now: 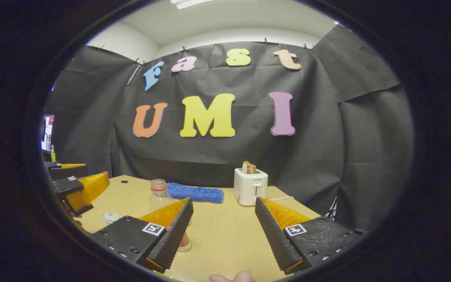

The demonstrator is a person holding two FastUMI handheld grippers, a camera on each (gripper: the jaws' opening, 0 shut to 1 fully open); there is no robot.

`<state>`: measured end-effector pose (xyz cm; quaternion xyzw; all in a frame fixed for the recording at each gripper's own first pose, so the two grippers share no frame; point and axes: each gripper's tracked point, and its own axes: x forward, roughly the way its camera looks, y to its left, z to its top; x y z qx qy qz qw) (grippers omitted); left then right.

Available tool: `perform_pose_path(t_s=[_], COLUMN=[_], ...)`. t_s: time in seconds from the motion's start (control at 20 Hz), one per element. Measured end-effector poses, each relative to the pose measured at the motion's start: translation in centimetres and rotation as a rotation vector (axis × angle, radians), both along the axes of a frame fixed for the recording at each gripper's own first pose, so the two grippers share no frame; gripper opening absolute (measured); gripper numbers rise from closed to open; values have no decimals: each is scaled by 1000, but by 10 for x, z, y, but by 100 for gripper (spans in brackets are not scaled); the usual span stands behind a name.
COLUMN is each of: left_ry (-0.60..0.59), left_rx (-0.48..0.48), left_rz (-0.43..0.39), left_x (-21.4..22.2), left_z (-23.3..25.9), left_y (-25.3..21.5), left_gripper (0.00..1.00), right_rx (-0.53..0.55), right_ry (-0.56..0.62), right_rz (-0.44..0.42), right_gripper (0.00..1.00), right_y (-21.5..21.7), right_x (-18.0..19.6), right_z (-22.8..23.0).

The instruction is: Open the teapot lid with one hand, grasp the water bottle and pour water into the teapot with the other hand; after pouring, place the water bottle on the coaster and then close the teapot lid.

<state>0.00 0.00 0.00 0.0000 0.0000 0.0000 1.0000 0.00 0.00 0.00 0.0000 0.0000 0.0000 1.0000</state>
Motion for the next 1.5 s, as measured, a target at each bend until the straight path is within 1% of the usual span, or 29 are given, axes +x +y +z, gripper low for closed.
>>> perform_pose_path(t_s=[0.15, 0.2, 0.3, 0.35, 0.7, 0.85, 0.95, 1.0, 1.05, 1.1, 1.15, 1.5], left_ry=[-2, -2, -4, -5, -2, 1, 0, -2, -2, 1, 9, 2], left_rx=[-3, -6, -7, -7, -3, -6, -8, -10, -13, -15, -16, -14], left_rz=[5, 7, 10, 11, 12, 6, 11, 13, 13, 10, 2, -1], left_x=[1, 1, 1, 2, 3, 3, 4, 4, 5, 5, 5, 4], left_z=[0, 0, 1, 0, -2, -3, -3, -3, -4, -5, -7, -2], left_y=[0, 0, 0, -1, 0, 0, 1, 1, 1, 1, 0, 0], left_gripper=[97, 98, 97, 98, 97, 97, 97, 98, 97, 97, 97, 97], right_rx=[-6, -2, 3, 3, 1, 14, 26, 20, 11, 7, 8, 16], right_ry=[-1, -4, -4, -4, -5, -14, -6, -2, 0, -3, -6, -5], right_rz=[-1, -1, 0, -1, 4, -8, 3, 6, 7, 5, 6, 24], right_gripper=[97, 95, 95, 97, 97, 97, 97, 95, 97, 95, 97, 97], right_y=[0, 0, 1, 0, 3, 3, 9, 11, 11, 10, 10, 13], right_x=[1, 1, 3, 2, 3, 6, 7, 8, 8, 8, 8, 10], right_z=[-1, 1, 1, 1, 2, 2, -2, -2, -3, -2, 0, -3])
